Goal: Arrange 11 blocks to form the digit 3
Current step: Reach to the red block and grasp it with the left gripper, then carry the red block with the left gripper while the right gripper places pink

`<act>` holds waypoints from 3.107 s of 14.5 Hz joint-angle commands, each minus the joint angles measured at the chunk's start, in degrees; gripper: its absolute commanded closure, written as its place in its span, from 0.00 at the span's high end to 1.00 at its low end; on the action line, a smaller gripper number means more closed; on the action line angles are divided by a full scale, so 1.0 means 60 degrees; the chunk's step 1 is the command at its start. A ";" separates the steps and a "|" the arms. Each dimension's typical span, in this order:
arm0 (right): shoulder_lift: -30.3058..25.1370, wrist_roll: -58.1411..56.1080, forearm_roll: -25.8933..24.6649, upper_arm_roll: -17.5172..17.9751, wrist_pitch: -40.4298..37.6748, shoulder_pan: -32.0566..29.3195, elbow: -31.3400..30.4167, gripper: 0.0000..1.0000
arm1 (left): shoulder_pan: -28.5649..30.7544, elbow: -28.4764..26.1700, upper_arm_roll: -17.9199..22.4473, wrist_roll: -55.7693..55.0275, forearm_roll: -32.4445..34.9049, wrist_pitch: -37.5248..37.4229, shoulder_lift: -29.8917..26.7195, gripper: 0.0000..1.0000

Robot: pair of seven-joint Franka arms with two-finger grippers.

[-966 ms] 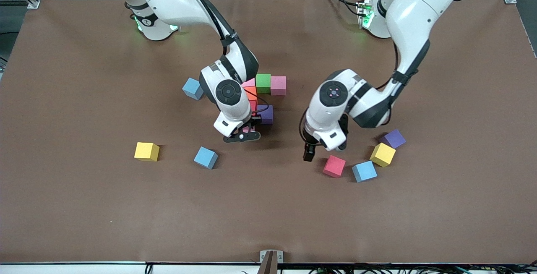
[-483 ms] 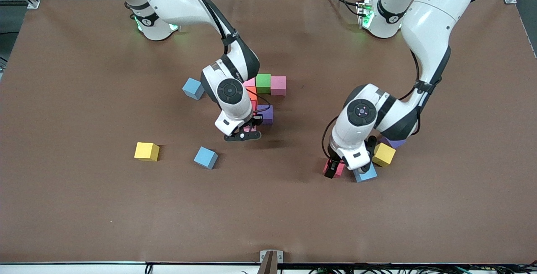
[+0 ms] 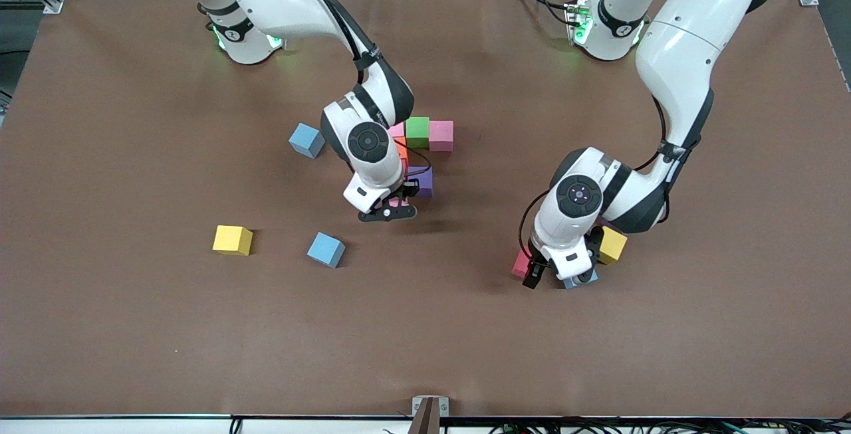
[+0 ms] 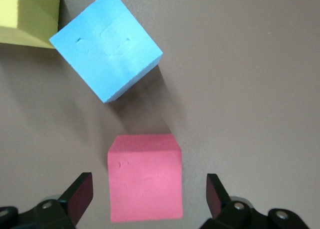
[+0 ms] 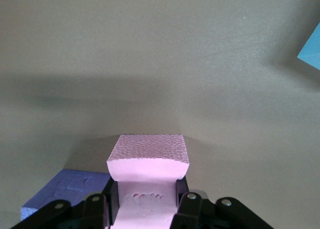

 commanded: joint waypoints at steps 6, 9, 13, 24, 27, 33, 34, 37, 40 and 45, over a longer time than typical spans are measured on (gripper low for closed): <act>0.0270 0.0195 0.0182 -0.0003 -0.0066 0.0114 0.0203 0.01 | -0.0136 0.0674 0.0133 0.0309 -0.0162 0.0057 0.0602 1.00; 0.0285 0.0209 0.0182 -0.0003 -0.0037 0.0084 0.0203 0.01 | -0.0121 0.0690 0.0133 0.0308 -0.0162 0.0232 0.0705 1.00; 0.0285 0.0399 0.0182 -0.0003 -0.0022 0.0099 0.0217 0.01 | -0.0062 0.0675 0.0133 0.0192 -0.0177 0.0336 0.0720 1.00; 0.0344 0.0385 0.0167 -0.0003 -0.0007 0.0099 0.0217 0.31 | -0.0121 0.0267 -0.0246 -0.1226 -0.0235 -0.0206 0.0180 0.29; 0.0344 0.0239 0.0109 -0.0003 -0.0022 0.0026 0.0334 1.00 | -0.0106 -0.0640 -0.0671 -0.2528 -0.0192 -0.0206 -0.0406 0.29; 0.0256 0.0297 0.0211 -0.0003 -0.0183 -0.0033 0.0628 1.00 | -0.0355 -0.2340 -0.1331 -0.5632 -0.0147 -0.0134 -0.1505 0.29; 0.0227 0.0297 0.0211 -0.0003 -0.0372 -0.0047 0.0628 1.00 | -0.0558 -0.2502 -0.1361 -0.6219 -0.0147 -0.0133 -0.1564 0.29; -0.0035 0.0385 0.0269 -0.0018 -0.0783 -0.0267 0.0511 1.00 | -0.1144 -0.2839 -0.1361 -0.7292 -0.0147 -0.0133 -0.1550 0.29; -0.1292 0.0283 0.0284 -0.0018 -0.0886 -0.0953 -0.0526 1.00 | -0.1599 -0.3045 -0.1361 -0.7863 -0.0147 -0.0104 -0.1433 0.29; -0.3432 0.0239 0.0255 -0.0106 -0.1090 -0.1964 -0.2475 1.00 | -0.2068 -0.2914 -0.1346 -0.8685 -0.0206 -0.0045 -0.1185 0.29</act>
